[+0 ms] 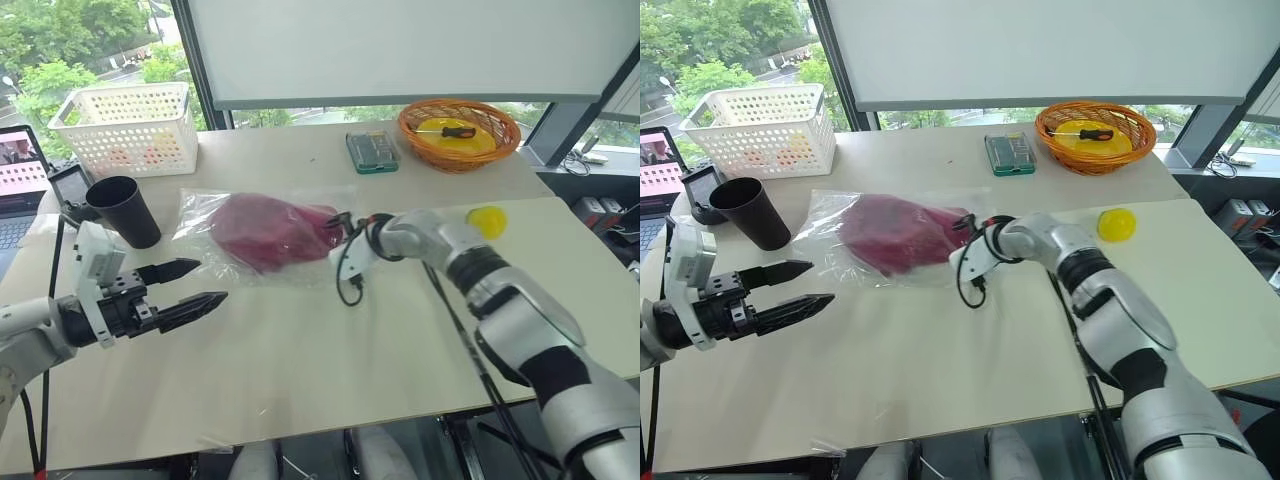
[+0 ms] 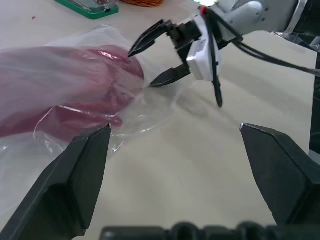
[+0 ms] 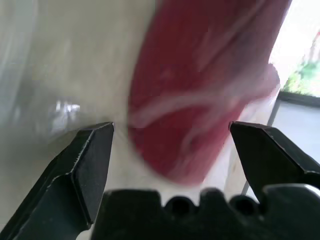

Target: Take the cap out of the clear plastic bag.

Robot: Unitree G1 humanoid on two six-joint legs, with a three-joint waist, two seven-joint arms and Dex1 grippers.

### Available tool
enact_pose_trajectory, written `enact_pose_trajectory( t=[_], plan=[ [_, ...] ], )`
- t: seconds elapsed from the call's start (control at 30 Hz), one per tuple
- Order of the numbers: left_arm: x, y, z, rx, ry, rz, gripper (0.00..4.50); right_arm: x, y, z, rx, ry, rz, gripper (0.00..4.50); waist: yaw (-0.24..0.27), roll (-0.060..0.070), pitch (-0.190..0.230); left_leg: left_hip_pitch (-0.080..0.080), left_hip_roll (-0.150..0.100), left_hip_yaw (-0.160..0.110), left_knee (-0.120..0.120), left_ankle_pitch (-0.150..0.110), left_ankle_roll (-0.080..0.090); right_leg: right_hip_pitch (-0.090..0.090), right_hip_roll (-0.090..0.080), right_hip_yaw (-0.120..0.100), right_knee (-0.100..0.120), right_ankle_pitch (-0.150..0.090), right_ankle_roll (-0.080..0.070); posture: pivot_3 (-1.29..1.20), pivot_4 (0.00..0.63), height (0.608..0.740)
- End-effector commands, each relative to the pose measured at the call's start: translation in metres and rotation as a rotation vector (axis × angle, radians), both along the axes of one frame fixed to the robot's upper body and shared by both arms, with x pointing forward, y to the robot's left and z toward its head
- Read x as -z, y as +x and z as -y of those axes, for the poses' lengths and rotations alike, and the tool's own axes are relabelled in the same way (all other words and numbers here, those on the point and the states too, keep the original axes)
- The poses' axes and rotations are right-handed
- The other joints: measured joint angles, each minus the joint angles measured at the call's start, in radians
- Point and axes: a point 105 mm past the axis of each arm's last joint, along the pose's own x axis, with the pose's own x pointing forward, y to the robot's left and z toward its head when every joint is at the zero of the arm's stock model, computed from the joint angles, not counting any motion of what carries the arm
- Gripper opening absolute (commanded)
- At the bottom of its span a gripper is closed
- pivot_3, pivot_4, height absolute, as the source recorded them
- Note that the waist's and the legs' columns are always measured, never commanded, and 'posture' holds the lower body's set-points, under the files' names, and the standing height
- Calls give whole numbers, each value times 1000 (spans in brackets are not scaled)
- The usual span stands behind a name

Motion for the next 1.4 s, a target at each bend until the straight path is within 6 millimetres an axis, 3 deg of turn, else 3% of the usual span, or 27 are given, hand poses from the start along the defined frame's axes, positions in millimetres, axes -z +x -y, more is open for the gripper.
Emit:
enact_pose_trajectory(
  t=[0.03,0.2,0.3,0.43,0.5,0.57,0.63,0.77,1.0,1.3,1.4],
  plan=[
    [-8,-2,5,16,5,34,4425,-20,7,0,72,119,-61,4500,4,0,0,0,0,0,0,0,0,0,0,1,0,0,0,0,150,736],
    [-8,-3,5,10,7,29,4425,-34,-6,11,103,207,-290,4500,11,0,1,-1,0,0,0,0,0,0,0,1,-1,0,0,0,150,736],
    [-8,-3,6,8,6,25,4425,-47,-27,14,68,252,-405,4500,11,1,1,-1,1,0,0,0,0,0,1,1,-1,0,0,0,150,736],
    [-8,-1,7,7,5,23,4425,-70,-70,-3,-6,394,-599,4500,7,2,1,-1,1,0,0,0,0,0,1,1,0,0,0,0,150,736],
    [-9,0,8,8,6,24,4425,-65,-82,-15,-8,417,-618,4500,5,2,2,0,3,1,0,0,0,-1,3,3,1,0,0,0,150,736],
    [-10,2,8,7,5,25,4425,-49,-80,-22,41,417,-581,4500,7,2,1,2,4,1,-1,0,0,-1,5,3,1,-1,1,0,150,736],
    [-11,2,8,9,4,24,4425,-39,-64,-20,109,406,-449,4500,10,2,1,3,4,1,-1,-1,0,0,5,3,1,-3,5,0,150,736],
    [-13,3,7,2,6,27,4425,-19,-43,-6,199,329,-290,4500,21,2,1,1,2,3,-1,0,-1,-1,3,4,0,-3,6,0,150,736],
    [-15,3,7,-7,2,31,4425,-12,-25,-4,278,363,-173,4500,16,1,1,-1,2,3,-1,-2,-2,-3,4,5,-1,0,0,0,150,736],
    [-15,3,7,-17,-3,31,4425,22,-20,-21,316,363,-273,4500,5,1,1,2,3,4,-1,-2,-2,-1,4,6,0,0,1,0,150,736],
    [-14,4,7,-18,-2,27,4425,41,-24,-29,354,351,-430,4500,2,0,0,5,3,4,-1,-2,-2,2,5,7,0,-1,3,0,150,736]
  ],
)
